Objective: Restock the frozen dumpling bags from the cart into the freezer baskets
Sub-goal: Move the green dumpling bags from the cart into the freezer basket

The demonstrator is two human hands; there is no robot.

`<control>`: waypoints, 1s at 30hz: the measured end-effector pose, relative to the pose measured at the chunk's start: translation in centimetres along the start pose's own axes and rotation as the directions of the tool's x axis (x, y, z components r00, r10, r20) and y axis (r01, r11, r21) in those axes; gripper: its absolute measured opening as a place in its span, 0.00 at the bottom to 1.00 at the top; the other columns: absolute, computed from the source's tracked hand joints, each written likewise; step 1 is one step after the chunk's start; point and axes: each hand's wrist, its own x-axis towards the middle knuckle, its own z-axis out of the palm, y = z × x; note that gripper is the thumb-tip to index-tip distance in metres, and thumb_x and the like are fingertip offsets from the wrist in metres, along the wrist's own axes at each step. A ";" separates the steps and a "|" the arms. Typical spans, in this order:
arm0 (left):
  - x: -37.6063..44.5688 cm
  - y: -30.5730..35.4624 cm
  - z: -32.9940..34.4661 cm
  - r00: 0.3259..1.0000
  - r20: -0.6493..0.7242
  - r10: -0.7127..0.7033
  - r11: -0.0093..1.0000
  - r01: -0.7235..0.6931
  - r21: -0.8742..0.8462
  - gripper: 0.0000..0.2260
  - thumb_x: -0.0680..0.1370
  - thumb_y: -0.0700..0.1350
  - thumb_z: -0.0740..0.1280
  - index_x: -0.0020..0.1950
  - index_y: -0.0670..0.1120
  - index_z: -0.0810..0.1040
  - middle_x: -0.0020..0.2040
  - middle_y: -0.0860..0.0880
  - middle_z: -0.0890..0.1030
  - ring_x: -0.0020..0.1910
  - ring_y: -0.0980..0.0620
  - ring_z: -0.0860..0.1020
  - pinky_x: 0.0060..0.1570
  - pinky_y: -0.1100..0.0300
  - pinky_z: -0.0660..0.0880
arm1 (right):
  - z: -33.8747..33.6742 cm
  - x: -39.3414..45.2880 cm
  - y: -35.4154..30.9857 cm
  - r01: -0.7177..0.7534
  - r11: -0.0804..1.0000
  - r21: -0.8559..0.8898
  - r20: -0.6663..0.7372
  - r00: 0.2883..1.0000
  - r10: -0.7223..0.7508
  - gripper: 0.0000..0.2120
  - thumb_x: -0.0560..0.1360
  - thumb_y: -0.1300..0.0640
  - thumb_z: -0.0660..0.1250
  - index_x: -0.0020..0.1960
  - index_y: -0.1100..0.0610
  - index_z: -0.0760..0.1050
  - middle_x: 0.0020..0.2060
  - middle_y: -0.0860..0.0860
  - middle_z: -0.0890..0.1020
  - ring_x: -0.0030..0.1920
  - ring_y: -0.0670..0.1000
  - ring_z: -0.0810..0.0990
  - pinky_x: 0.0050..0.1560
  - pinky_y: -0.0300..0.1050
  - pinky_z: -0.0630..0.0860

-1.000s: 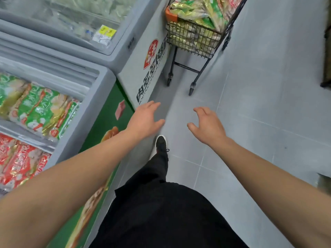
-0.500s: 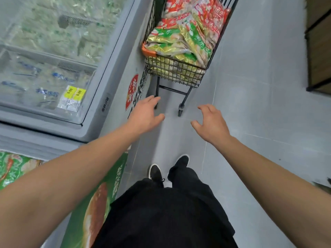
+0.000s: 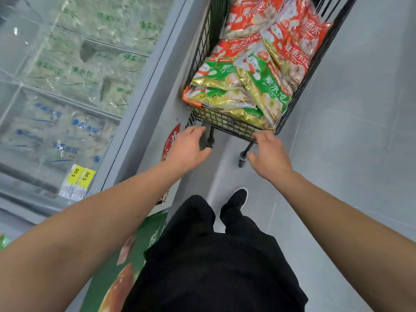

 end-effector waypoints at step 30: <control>13.5 -3.8 2.0 0.965 0.262 0.005 0.923 -0.106 0.371 0.44 0.75 0.54 0.69 0.81 0.53 0.43 0.82 0.47 0.40 0.80 0.41 0.36 0.75 0.33 0.48 | 4.0 8.6 1.2 -0.210 0.968 -0.136 0.297 0.924 0.242 0.47 0.74 0.49 0.67 0.80 0.47 0.38 0.79 0.47 0.46 0.79 0.55 0.41 0.70 0.58 0.67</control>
